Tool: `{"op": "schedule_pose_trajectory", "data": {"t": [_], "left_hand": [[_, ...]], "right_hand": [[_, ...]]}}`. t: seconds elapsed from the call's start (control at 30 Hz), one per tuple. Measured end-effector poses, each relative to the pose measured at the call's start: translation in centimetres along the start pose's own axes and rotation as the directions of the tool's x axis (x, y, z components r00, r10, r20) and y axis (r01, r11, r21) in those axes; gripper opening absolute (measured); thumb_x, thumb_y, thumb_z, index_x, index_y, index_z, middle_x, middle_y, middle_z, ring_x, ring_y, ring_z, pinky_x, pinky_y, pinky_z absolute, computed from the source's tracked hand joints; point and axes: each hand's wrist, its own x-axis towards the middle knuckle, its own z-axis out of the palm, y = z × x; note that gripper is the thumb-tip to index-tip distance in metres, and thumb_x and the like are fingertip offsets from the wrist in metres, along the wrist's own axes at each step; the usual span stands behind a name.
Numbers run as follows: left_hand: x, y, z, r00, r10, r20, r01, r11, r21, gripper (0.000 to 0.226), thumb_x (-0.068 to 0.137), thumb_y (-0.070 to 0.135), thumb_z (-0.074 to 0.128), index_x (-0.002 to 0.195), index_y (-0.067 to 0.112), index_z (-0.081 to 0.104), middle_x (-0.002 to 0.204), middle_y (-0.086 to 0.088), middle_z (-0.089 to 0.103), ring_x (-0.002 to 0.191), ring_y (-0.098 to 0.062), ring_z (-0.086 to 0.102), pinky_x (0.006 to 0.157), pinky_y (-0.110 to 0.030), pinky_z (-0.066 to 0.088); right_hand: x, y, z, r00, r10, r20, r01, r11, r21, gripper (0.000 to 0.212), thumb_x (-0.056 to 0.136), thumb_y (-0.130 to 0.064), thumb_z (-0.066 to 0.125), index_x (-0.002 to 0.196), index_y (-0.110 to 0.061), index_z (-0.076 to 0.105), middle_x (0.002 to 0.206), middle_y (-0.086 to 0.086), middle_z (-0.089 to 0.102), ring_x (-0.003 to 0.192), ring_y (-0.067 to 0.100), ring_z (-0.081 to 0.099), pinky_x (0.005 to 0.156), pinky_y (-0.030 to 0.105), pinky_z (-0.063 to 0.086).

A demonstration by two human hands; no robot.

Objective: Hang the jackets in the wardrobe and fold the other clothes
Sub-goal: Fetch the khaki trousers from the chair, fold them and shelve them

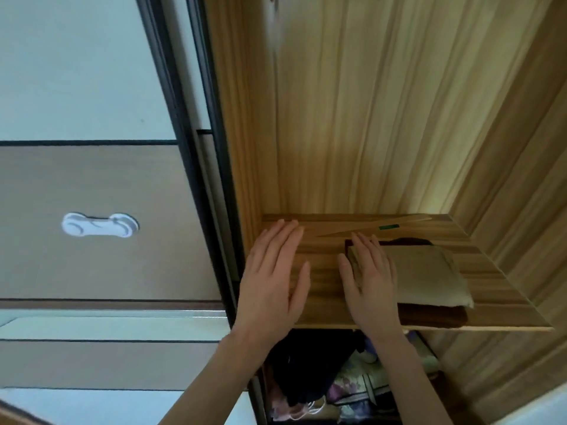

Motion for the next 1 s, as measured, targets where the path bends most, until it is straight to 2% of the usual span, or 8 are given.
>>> {"op": "schedule_pose_trajectory", "data": {"t": [0.13, 0.23, 0.3, 0.4, 0.57, 0.7, 0.9, 1.0], "left_hand": [[-1.4, -3.2, -5.3, 0.964, 0.128, -0.234, -0.12, 0.992, 0.046, 0.049, 0.102, 0.02, 0.052, 0.148, 0.005, 0.045, 0.156, -0.014, 0.046, 0.151, -0.03, 0.037, 0.121, -0.058, 0.032], [-1.5, -6.5, -8.6, 0.941, 0.097, -0.324, -0.064, 0.992, 0.111, 0.055, 0.101, 0.018, 0.052, 0.151, 0.001, 0.038, 0.16, -0.019, 0.036, 0.152, -0.038, 0.032, 0.121, -0.066, 0.026], [-1.0, -8.4, -10.6, 0.941, 0.055, -0.334, -0.001, 0.987, 0.161, 0.058, 0.102, 0.019, 0.05, 0.154, -0.003, 0.036, 0.163, -0.021, 0.031, 0.155, -0.039, 0.025, 0.123, -0.065, 0.02], [0.0, -10.2, -12.5, 0.975, 0.046, -0.218, 0.015, 0.963, 0.269, 0.062, 0.105, 0.024, 0.049, 0.16, 0.001, 0.031, 0.17, -0.015, 0.024, 0.159, -0.031, 0.016, 0.127, -0.059, 0.014], [0.7, -10.7, -11.9, 0.98, 0.2, 0.019, -0.193, 0.914, 0.358, 0.071, 0.107, 0.042, 0.05, 0.164, 0.012, 0.022, 0.173, -0.004, 0.012, 0.161, -0.024, 0.008, 0.129, -0.055, 0.009], [0.9, -10.6, -11.4, 0.98, 0.198, 0.023, -0.192, 0.908, 0.372, 0.077, 0.104, 0.042, 0.057, 0.165, 0.012, 0.021, 0.174, -0.002, 0.012, 0.161, -0.024, 0.006, 0.129, -0.055, 0.011], [1.2, -9.1, -10.4, 0.977, 0.206, 0.051, -0.21, 0.911, 0.354, 0.082, 0.101, 0.038, 0.059, 0.165, 0.01, 0.017, 0.174, -0.003, 0.009, 0.161, -0.025, 0.003, 0.129, -0.057, 0.009], [1.5, -8.1, -9.6, 0.976, 0.204, 0.08, -0.219, 0.908, 0.357, 0.084, 0.1, 0.038, 0.058, 0.166, 0.01, 0.014, 0.175, -0.004, 0.006, 0.161, -0.026, 0.002, 0.128, -0.057, 0.01]], "right_hand": [[-1.2, -6.5, 0.4, 0.998, -0.045, -0.041, 0.045, 0.999, 0.015, 0.063, 0.107, -0.056, 0.033, 0.159, -0.021, 0.038, 0.165, -0.005, 0.037, 0.158, 0.01, 0.017, 0.128, 0.05, 0.019], [-2.0, -10.9, 0.4, 0.994, -0.074, -0.077, 0.075, 0.997, 0.014, 0.062, 0.107, -0.057, 0.033, 0.16, -0.025, 0.035, 0.166, -0.008, 0.034, 0.158, 0.007, 0.014, 0.129, 0.047, 0.015], [-2.6, -13.8, 0.4, 0.99, -0.088, -0.112, 0.091, 0.996, 0.021, 0.061, 0.107, -0.057, 0.033, 0.16, -0.027, 0.033, 0.166, -0.01, 0.033, 0.157, 0.006, 0.015, 0.128, 0.041, 0.012], [-3.6, -17.5, 0.9, 0.986, -0.098, -0.138, 0.106, 0.993, 0.052, 0.061, 0.107, -0.056, 0.035, 0.161, -0.03, 0.032, 0.166, -0.014, 0.03, 0.157, 0.003, 0.014, 0.128, 0.04, 0.012], [-5.2, -20.5, 2.2, 0.983, -0.102, -0.152, 0.11, 0.993, 0.043, 0.062, 0.107, -0.058, 0.033, 0.162, -0.03, 0.029, 0.161, -0.025, 0.024, 0.156, -0.004, 0.009, 0.127, 0.032, 0.009], [-5.8, -20.6, 2.3, 0.985, -0.095, -0.143, 0.096, 0.995, 0.001, 0.062, 0.107, -0.058, 0.032, 0.163, -0.03, 0.027, 0.166, -0.019, 0.024, 0.157, -0.001, 0.008, 0.128, 0.035, 0.009], [-6.1, -18.4, 0.3, 0.977, -0.047, -0.206, 0.032, 0.997, -0.076, 0.063, 0.107, -0.057, 0.034, 0.162, -0.026, 0.029, 0.167, -0.008, 0.033, 0.158, 0.007, 0.016, 0.127, 0.049, 0.022], [-6.4, -16.0, -1.0, 0.975, 0.017, -0.221, -0.043, 0.993, -0.113, 0.067, 0.105, -0.06, 0.032, 0.162, -0.026, 0.03, 0.166, -0.007, 0.033, 0.158, 0.008, 0.016, 0.128, 0.049, 0.022]]}}
